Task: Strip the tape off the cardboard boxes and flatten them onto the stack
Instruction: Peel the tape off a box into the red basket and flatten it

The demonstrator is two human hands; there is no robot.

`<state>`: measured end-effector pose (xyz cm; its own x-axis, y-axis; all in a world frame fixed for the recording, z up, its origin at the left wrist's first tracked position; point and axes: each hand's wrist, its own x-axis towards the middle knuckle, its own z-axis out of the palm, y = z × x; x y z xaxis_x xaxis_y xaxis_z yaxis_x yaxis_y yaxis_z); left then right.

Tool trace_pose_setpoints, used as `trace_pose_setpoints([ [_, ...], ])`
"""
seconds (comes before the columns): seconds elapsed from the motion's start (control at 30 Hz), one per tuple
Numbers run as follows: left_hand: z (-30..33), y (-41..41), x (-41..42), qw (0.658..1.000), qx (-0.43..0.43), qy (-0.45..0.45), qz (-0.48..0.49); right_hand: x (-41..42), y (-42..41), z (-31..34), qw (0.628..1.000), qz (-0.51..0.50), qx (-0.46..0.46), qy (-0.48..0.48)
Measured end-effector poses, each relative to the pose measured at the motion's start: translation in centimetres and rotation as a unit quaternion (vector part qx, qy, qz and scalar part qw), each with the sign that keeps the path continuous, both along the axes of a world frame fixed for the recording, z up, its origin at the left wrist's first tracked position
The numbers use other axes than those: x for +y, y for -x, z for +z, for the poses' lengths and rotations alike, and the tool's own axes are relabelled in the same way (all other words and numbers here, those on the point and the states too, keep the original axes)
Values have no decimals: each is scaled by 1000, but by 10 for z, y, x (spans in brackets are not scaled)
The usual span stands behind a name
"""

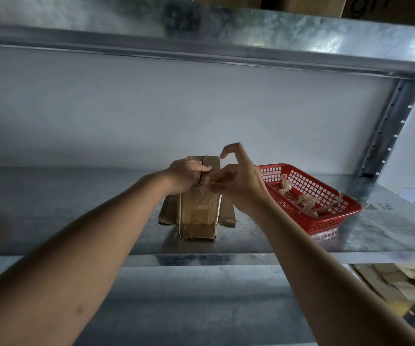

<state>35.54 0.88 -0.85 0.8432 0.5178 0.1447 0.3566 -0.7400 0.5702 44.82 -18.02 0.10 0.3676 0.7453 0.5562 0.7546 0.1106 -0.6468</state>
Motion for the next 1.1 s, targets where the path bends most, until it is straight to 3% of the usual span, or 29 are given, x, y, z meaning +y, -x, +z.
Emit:
trace_pose_setpoints([
  [0.13, 1, 0, -1, 1000, 12, 10, 11, 2, 0, 9, 992, -20, -102, 67],
  [0.33, 5, 3, -3, 1000, 7, 27, -2, 2, 5, 0, 995, -27, -87, 51],
  [0.5, 6, 5, -5, 1000, -1, 17, -6, -11, 9, -6, 986, -7, -166, -2],
  [0.73, 7, 10, -16, 1000, -20, 14, -5, -15, 21, -31, 977, -69, -197, -34],
  [0.8, 10, 13, -19, 1000, -12, 22, -9, -13, 29, -39, 979, -110, -169, -38],
  [0.93, 17, 16, -16, 997, 42, 56, -22, -12, 31, -52, 985, -171, -18, -7],
  [1.1, 15, 19, -15, 997, 70, -5, -38, -10, 36, -53, 988, -152, 9, 42],
])
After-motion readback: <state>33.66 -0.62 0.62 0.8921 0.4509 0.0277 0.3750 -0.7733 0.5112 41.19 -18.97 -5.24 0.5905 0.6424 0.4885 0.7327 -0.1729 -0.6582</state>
